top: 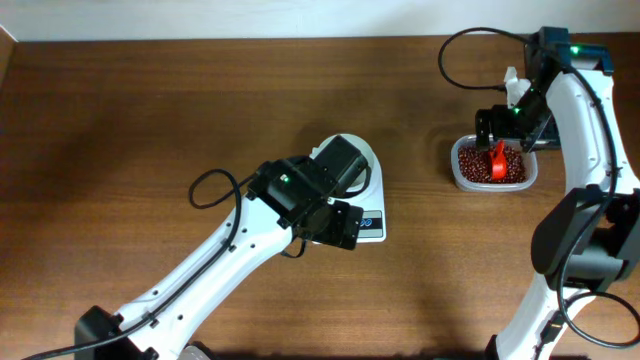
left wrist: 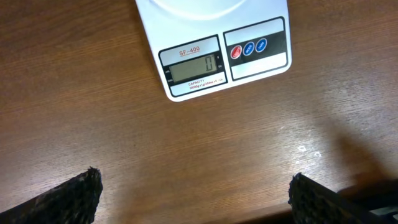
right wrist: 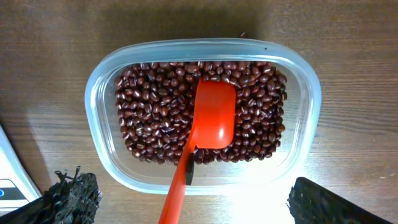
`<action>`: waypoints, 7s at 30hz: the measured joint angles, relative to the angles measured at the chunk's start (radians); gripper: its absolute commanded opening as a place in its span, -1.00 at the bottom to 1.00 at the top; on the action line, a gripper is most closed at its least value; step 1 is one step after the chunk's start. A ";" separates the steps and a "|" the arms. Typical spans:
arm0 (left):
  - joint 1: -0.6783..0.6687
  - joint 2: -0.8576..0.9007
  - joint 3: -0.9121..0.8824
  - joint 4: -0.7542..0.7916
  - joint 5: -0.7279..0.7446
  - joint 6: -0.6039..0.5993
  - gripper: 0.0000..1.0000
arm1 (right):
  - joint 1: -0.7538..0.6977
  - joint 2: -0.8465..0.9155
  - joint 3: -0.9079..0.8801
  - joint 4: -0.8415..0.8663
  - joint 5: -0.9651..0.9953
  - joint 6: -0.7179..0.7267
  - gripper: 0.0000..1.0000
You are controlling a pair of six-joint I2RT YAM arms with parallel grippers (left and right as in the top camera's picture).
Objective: Scoop item into bowl and weigh 50g on scale
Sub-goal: 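Position the left gripper above the scale display, then lower the right gripper and push the scoop into the beans, then lift the filled red scoop out of the tub with the right gripper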
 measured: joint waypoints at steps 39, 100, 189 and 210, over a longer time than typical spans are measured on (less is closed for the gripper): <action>0.000 0.000 0.000 0.069 -0.082 -0.003 0.97 | 0.000 0.000 -0.001 0.000 -0.008 0.001 0.98; 0.000 0.000 0.000 0.056 -0.070 -0.003 0.97 | 0.039 -0.085 -0.002 -0.059 0.021 0.152 0.47; 0.000 0.000 0.000 0.053 -0.069 -0.003 0.98 | -0.011 -0.092 -0.305 0.283 0.006 0.051 -0.92; 0.000 0.000 0.000 0.053 -0.069 -0.003 0.98 | -0.331 -0.095 -0.441 0.335 -0.715 -0.035 -0.92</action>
